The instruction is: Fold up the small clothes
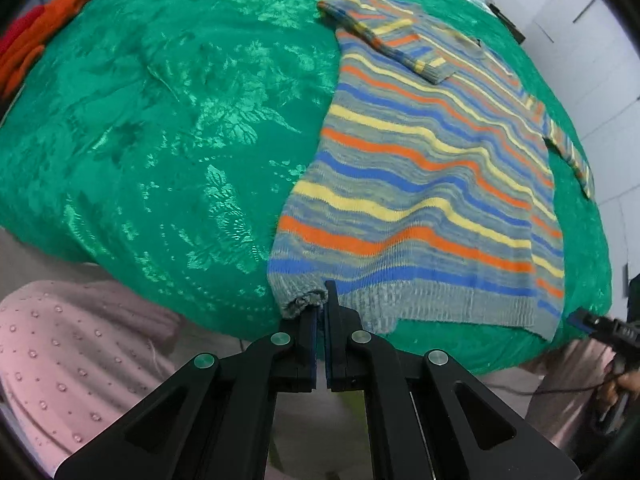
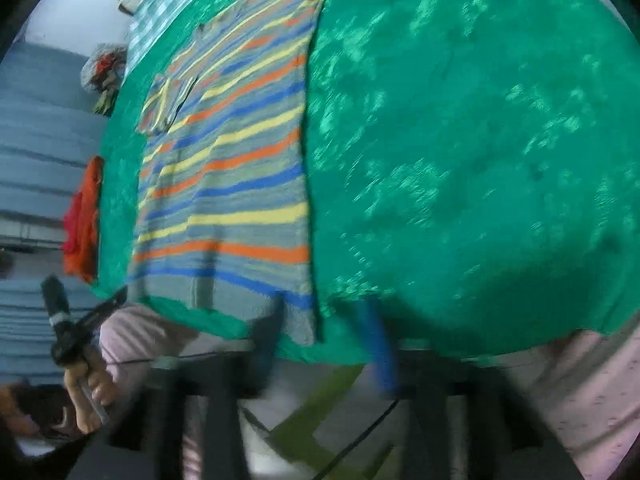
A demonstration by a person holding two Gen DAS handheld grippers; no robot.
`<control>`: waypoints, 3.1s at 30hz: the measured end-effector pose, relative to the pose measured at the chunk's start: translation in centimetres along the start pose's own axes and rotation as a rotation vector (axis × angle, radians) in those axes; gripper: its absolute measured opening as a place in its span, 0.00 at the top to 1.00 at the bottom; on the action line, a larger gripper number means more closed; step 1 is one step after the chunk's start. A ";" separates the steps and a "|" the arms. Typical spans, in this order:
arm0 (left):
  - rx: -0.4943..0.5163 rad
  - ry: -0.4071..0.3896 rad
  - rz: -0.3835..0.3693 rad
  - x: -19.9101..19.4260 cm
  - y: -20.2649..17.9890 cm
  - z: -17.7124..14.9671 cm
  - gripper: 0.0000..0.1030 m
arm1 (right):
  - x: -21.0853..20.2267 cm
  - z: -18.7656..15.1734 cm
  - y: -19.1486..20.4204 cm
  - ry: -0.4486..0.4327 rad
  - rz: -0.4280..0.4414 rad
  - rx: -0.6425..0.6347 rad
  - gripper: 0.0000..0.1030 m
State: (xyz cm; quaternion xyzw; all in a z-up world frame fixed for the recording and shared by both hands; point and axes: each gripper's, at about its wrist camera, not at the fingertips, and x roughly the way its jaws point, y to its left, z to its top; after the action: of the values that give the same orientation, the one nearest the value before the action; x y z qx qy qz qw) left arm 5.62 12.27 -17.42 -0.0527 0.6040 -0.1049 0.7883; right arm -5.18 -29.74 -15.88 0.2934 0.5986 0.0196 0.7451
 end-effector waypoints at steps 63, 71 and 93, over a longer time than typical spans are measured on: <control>-0.252 -0.181 0.396 5.4 12.5 27.1 0.96 | -2.9 1.9 4.6 -0.211 -0.216 -0.162 0.60; -0.243 -0.162 0.478 5.8 15.0 27.0 0.83 | -2.6 1.8 3.1 -0.202 -0.254 -0.113 0.60; 0.223 0.094 0.011 2.4 -2.0 1.4 0.72 | 3.8 3.0 -0.7 0.203 -0.017 -0.178 0.59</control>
State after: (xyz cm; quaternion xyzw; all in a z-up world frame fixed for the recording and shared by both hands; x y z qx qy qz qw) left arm 7.41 9.75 -18.87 0.0435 0.6253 -0.1692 0.7605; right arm -1.60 -30.17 -19.18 0.2175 0.6692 0.0956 0.7040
